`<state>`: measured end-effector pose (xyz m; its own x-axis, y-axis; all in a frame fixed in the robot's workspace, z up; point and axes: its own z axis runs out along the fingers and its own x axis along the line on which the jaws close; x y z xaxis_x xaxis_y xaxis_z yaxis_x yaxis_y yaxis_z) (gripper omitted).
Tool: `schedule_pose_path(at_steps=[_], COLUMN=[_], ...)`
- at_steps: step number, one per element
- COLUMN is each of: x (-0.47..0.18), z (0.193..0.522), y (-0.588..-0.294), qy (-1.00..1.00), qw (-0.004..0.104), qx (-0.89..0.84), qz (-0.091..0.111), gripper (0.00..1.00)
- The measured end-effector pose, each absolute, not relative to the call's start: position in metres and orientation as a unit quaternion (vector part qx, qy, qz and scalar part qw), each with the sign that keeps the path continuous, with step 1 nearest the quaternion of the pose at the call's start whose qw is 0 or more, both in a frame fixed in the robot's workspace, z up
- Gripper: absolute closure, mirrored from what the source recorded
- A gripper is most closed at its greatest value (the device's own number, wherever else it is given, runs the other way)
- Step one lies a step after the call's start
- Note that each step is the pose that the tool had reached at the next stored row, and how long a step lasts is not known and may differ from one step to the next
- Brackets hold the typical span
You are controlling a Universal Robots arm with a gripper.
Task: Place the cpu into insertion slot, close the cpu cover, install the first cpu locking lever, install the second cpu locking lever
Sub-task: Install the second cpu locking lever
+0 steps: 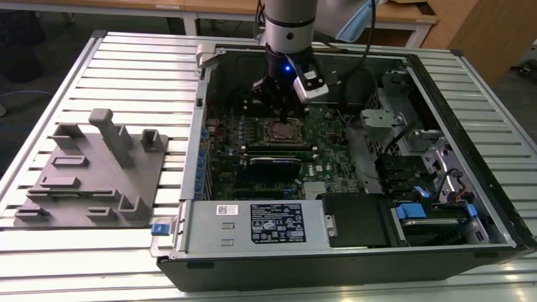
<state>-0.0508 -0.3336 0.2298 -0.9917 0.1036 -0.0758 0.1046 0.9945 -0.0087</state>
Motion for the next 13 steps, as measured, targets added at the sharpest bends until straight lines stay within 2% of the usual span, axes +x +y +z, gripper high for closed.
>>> schedule_pose_path(at_steps=[13], x=[-0.051], z=[0.231], y=[-0.346], qy=[0.998], qw=[0.038], qx=[0.052], qz=[-0.006], gripper=[0.9])
